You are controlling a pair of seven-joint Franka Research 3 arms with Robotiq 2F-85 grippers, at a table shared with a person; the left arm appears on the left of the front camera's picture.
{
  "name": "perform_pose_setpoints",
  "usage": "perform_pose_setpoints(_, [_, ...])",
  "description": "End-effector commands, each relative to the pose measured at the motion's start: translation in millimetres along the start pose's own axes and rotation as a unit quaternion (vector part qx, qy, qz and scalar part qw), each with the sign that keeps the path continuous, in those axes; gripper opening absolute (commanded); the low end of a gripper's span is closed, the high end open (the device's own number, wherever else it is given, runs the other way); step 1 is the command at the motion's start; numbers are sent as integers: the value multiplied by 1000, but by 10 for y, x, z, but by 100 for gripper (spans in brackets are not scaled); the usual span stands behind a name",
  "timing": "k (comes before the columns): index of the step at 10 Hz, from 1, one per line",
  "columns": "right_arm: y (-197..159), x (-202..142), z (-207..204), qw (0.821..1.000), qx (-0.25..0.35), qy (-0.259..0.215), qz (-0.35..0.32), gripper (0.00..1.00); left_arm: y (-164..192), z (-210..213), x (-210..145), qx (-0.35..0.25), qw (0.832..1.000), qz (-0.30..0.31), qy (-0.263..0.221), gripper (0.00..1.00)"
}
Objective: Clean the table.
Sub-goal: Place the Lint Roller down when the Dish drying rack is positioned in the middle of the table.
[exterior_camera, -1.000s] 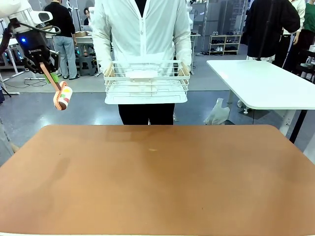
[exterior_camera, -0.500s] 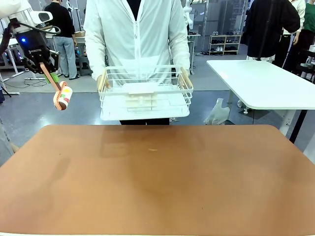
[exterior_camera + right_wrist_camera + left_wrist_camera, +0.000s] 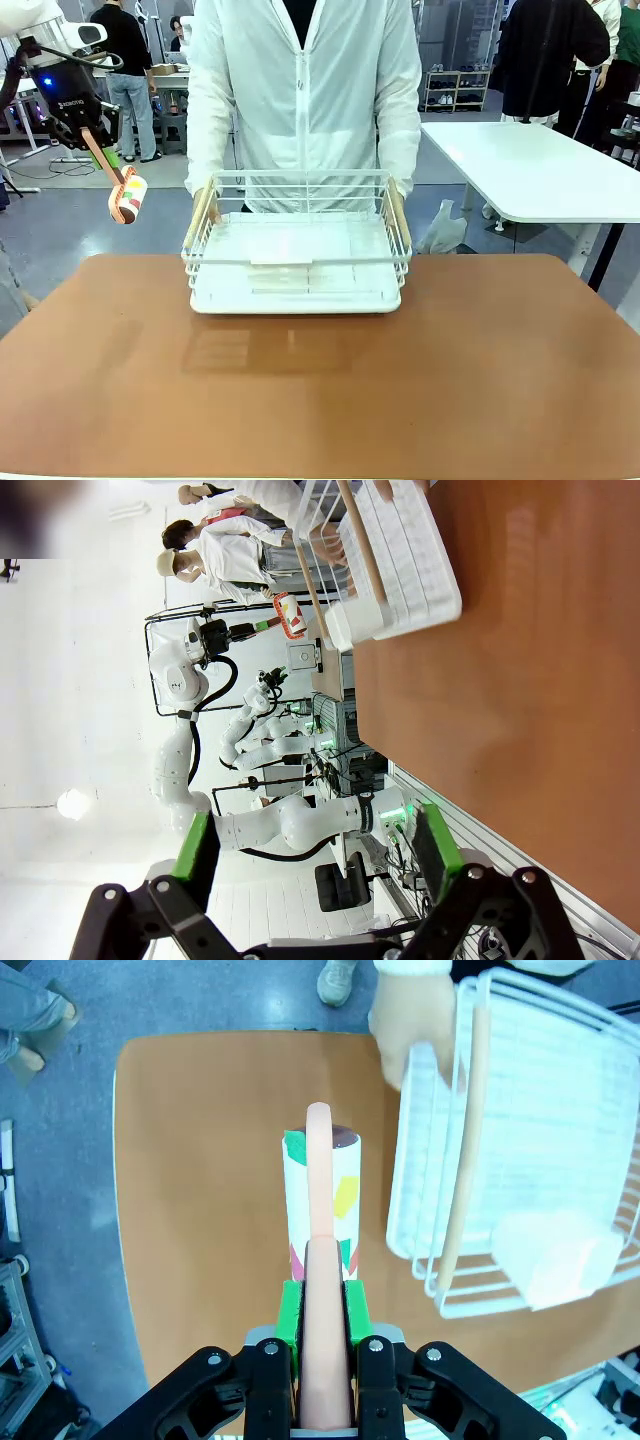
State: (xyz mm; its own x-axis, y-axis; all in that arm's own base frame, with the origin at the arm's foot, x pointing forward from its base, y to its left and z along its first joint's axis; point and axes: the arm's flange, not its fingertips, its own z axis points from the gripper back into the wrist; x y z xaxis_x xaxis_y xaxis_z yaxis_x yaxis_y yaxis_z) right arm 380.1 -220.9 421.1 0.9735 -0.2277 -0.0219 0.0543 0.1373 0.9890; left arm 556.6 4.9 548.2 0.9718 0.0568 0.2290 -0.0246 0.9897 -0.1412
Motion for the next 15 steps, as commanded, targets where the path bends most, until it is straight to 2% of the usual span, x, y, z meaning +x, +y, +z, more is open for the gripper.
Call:
perform_pose_setpoints(1, [29, -4, 2, 1000, -3, -1, -2, 100, 20, 17, 2, 5, 1000, -4, -1, 21])
perform_pose_setpoints(15, [29, -4, 2, 1000, -3, -1, -2, 100, 20, 17, 2, 5, 1000, -4, -1, 21])
